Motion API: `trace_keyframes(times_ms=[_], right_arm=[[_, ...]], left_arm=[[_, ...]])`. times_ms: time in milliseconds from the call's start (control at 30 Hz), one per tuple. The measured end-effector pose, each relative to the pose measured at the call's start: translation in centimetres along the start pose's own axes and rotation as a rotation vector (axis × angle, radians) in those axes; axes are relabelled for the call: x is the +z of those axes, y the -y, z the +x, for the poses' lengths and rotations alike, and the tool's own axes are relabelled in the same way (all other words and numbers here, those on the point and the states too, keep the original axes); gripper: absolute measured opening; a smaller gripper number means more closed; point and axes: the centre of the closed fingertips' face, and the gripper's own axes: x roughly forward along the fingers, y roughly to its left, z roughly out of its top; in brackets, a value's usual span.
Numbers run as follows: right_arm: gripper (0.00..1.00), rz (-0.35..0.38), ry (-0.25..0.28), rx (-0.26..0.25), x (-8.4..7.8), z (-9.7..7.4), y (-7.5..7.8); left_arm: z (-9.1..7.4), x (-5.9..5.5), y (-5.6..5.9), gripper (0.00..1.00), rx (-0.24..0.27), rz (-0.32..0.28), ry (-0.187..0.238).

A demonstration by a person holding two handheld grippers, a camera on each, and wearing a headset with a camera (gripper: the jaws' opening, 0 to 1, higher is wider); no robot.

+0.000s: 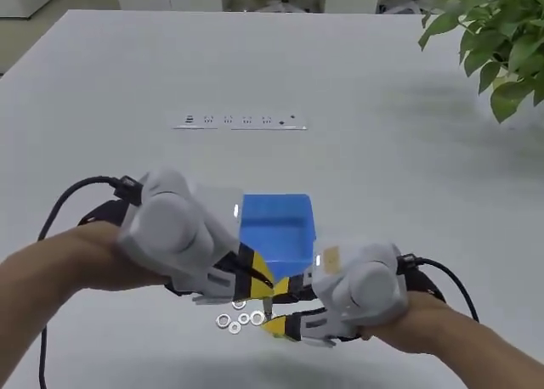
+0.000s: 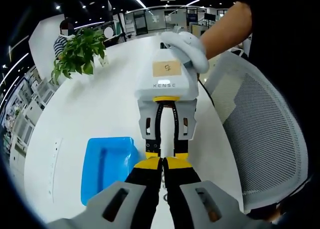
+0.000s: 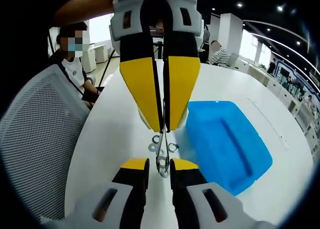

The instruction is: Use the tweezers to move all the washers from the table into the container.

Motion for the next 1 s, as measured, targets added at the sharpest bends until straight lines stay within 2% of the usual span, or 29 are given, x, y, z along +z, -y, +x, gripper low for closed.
trace_keyframes(times_ms=[267,1000], right_arm=[[0.12,-0.013,-0.028,-0.012,-0.34,-0.08,0.22],[0.1,-0.004,-0.044,-0.002,-0.37,-0.13,0.14]], left_arm=[[0.13,0.08,0.22,0.06,-0.008,0.0,0.005],[0.21,0.1,0.28,0.06,0.001,0.007,-0.009]])
